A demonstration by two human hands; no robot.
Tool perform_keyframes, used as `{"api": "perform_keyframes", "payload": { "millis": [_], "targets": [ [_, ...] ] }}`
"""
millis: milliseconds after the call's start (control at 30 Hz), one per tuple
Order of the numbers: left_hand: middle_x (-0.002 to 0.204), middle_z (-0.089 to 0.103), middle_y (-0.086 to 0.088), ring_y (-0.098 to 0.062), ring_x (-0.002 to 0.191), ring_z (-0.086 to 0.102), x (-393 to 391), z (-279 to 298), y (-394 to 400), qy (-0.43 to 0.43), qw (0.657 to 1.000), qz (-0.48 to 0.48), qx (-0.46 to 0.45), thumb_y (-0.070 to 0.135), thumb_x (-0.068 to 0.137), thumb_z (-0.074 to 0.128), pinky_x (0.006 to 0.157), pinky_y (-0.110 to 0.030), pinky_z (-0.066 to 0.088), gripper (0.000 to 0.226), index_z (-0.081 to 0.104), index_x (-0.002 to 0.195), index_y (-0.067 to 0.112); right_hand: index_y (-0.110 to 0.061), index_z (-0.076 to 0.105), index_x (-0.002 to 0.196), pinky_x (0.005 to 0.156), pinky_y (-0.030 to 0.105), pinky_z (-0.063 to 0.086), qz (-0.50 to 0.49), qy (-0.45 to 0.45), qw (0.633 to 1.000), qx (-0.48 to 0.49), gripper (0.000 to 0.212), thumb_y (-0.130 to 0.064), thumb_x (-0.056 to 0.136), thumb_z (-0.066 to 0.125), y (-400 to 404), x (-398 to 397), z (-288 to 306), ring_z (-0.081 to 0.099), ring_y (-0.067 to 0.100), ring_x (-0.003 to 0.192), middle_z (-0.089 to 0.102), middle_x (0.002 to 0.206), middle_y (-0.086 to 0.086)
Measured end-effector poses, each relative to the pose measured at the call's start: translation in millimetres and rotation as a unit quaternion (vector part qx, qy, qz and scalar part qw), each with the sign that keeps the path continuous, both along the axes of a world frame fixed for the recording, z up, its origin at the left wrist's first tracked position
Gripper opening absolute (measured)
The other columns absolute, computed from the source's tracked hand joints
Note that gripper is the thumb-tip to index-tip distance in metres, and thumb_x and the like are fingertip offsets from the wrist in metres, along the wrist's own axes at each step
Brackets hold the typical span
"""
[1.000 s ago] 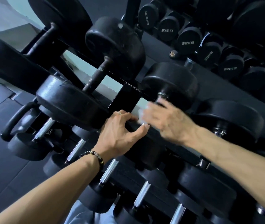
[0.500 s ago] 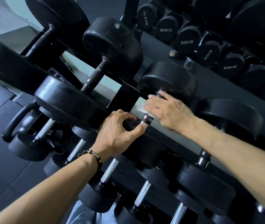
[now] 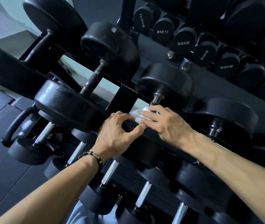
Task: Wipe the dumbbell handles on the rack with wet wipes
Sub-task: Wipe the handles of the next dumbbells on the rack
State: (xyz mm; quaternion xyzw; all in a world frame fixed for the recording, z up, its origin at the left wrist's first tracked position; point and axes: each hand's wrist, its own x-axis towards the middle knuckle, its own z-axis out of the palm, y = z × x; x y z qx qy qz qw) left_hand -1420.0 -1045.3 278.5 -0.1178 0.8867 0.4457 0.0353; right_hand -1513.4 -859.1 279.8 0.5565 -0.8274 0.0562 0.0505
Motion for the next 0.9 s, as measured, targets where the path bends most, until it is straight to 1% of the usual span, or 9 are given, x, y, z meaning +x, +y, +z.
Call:
{"api": "perform_keyframes", "payload": {
  "millis": [67,167,300,367,500,600,667,833,900],
  "targets": [
    [0.099,0.061,0.015,-0.005,0.092,0.056,0,0,0,0.004,1.000,0.000,0.005,0.077,0.070,0.045,0.078,-0.026,0.046,0.063,0.069,0.102,0.028,-0.005,0.075,0.093,0.066,0.036,0.059,-0.030,-0.021,0.998,-0.052,0.027,0.013,0.079,0.061,4,-4,2,0.064,0.030,0.088,0.073,0.103,0.006],
    [0.099,0.060,0.019,-0.001,0.096,0.055,1,2,0,0.018,1.000,-0.003,0.022,0.075,0.070,0.048,0.081,-0.027,0.046,0.054,0.059,0.106,0.036,0.000,0.074,0.082,0.060,0.038,0.057,-0.113,-0.039,0.982,-0.146,0.025,0.017,0.078,0.056,5,9,10,0.061,0.028,0.078,0.072,0.092,0.009],
    [0.135,0.040,0.018,0.003,0.122,0.041,3,4,-2,0.062,0.996,-0.026,0.060,0.058,0.080,0.066,0.089,-0.010,0.033,0.077,0.032,0.145,0.036,0.001,0.073,0.078,0.059,0.041,0.056,-0.216,-0.055,0.946,-0.236,0.025,0.024,0.070,0.068,-4,40,19,0.063,0.028,0.078,0.072,0.088,0.008],
    [0.145,0.037,0.011,-0.002,0.128,0.040,-2,7,-3,0.120,0.989,-0.082,0.022,0.041,0.086,0.070,0.094,-0.013,0.038,0.072,0.035,0.149,0.032,0.000,0.071,0.082,0.063,0.041,0.056,-0.238,-0.058,0.934,-0.259,0.020,0.018,0.074,0.069,-12,53,21,0.064,0.027,0.081,0.071,0.088,0.007],
    [0.102,0.067,0.020,0.009,0.087,0.062,-16,30,-9,0.089,0.982,-0.112,0.125,0.026,0.088,0.074,0.076,-0.007,0.046,0.035,0.068,0.121,0.016,-0.001,0.067,0.093,0.067,0.040,0.058,-0.318,-0.055,0.887,-0.329,0.019,0.006,0.077,0.077,-28,69,27,0.066,0.025,0.079,0.069,0.090,0.005],
    [0.076,0.067,0.005,0.007,0.062,0.059,-25,36,-11,0.061,0.968,-0.071,0.234,0.008,0.089,0.071,0.061,-0.008,0.045,0.012,0.071,0.099,0.001,-0.003,0.066,0.110,0.075,0.032,0.059,-0.376,-0.068,0.863,-0.329,0.039,-0.008,0.076,0.085,-37,76,29,0.069,0.019,0.087,0.071,0.099,0.004],
    [0.068,0.068,0.006,0.004,0.059,0.059,-34,31,-16,0.044,0.972,-0.017,0.230,0.005,0.087,0.072,0.061,-0.012,0.046,0.005,0.071,0.091,0.009,-0.005,0.063,0.121,0.081,0.029,0.057,-0.414,-0.094,0.846,-0.322,0.045,-0.015,0.082,0.082,-39,82,22,0.069,0.016,0.094,0.071,0.107,0.004],
    [0.074,0.065,0.016,-0.008,0.080,0.064,-64,9,-27,-0.012,0.979,0.103,0.173,0.017,0.086,0.074,0.080,-0.022,0.050,0.030,0.068,0.115,0.019,-0.009,0.065,0.119,0.090,0.032,0.053,-0.560,-0.176,0.701,-0.405,0.027,-0.023,0.097,0.060,-49,110,-1,0.063,0.004,0.098,0.069,0.105,-0.005],
    [0.073,0.058,0.018,-0.009,0.079,0.060,-80,6,-24,-0.008,0.982,0.103,0.156,0.015,0.086,0.070,0.072,-0.014,0.044,0.017,0.071,0.102,0.020,-0.014,0.066,0.115,0.090,0.030,0.050,-0.592,-0.221,0.656,-0.414,0.031,-0.032,0.098,0.048,-62,119,-6,0.060,0.000,0.099,0.066,0.101,-0.013]
  ]
}}
